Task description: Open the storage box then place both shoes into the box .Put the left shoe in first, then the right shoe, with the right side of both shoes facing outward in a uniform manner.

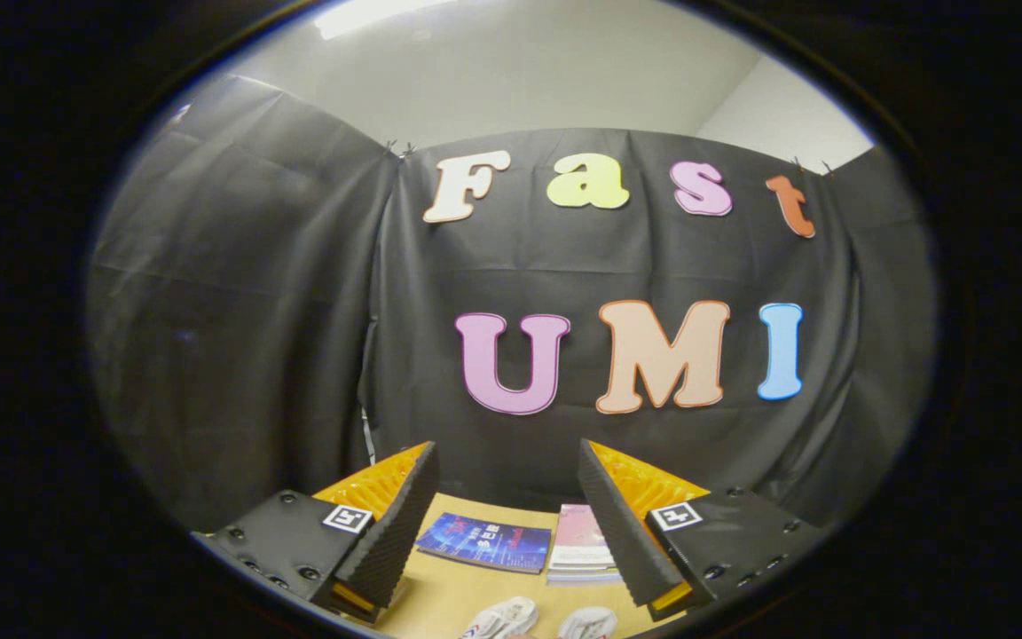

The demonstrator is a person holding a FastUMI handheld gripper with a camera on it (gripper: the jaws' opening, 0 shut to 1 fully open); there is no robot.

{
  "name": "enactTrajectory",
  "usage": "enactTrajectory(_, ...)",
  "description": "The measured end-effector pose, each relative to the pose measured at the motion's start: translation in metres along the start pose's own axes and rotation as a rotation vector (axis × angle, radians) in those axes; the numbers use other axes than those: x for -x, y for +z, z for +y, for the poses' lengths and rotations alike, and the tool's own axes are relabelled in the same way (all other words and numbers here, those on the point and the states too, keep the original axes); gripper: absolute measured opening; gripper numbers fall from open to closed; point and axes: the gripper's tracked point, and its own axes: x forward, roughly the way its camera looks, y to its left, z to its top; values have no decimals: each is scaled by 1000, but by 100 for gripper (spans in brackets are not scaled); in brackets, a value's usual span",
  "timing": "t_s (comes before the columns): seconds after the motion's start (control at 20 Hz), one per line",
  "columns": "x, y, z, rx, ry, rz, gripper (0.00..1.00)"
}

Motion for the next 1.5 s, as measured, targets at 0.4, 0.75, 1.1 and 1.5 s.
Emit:
enactTrajectory(0.4, -15, -2, 19, -3, 51, -3, 98)
enactTrajectory(0.75, -21, -37, 47, -71, 141, 77, 98)
enactTrajectory(1.1, -12, -159, 117, -392, 384, 389, 97)
enactTrajectory(1.5, 12, -276, 167, -805, 438, 706, 96)
